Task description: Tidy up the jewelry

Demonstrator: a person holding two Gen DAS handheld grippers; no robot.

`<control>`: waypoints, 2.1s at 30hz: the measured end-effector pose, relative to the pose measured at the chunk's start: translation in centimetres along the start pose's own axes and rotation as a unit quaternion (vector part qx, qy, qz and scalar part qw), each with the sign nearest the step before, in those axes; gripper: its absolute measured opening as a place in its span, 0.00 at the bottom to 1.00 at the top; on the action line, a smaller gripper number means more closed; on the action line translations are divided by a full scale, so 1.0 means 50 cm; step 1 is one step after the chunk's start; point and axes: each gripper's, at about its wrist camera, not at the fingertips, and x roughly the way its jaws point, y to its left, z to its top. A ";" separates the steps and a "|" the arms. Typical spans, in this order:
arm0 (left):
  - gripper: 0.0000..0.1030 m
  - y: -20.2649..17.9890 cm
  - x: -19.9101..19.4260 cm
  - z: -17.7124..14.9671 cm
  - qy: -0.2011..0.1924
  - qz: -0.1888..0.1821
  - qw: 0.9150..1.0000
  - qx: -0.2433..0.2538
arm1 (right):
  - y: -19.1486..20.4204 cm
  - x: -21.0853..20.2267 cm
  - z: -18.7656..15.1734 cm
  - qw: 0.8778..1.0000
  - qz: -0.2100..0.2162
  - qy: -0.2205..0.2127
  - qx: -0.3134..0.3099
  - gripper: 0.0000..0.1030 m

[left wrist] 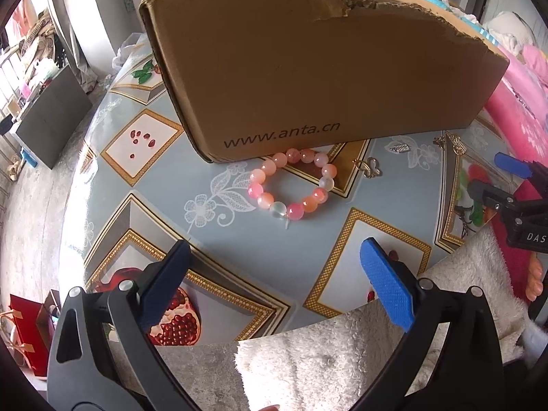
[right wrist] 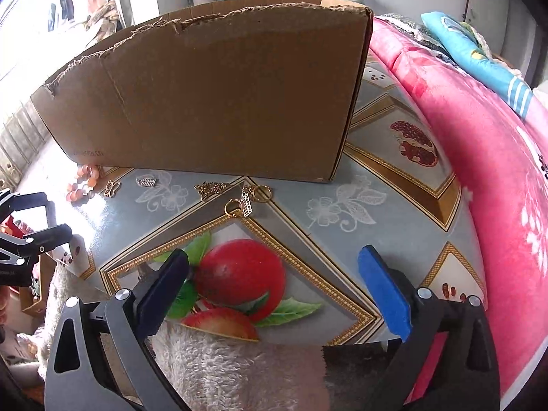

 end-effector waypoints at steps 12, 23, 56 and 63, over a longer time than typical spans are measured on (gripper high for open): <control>0.93 -0.004 -0.007 -0.016 -0.015 -0.002 1.000 0.007 | 0.002 0.001 0.001 1.000 0.001 -0.002 0.001 0.94; 0.84 -0.015 -0.125 -0.008 -0.158 -0.064 0.985 0.033 | -0.003 -0.084 0.047 0.985 0.161 -0.067 -0.001 0.82; 0.54 -0.027 -0.083 0.044 -0.159 -0.083 0.982 0.062 | 0.020 -0.060 0.109 0.967 0.239 -0.084 0.026 0.42; 0.54 -0.024 -0.082 0.056 -0.166 -0.073 0.982 0.060 | 0.011 -0.049 0.122 0.966 0.240 -0.091 0.043 0.38</control>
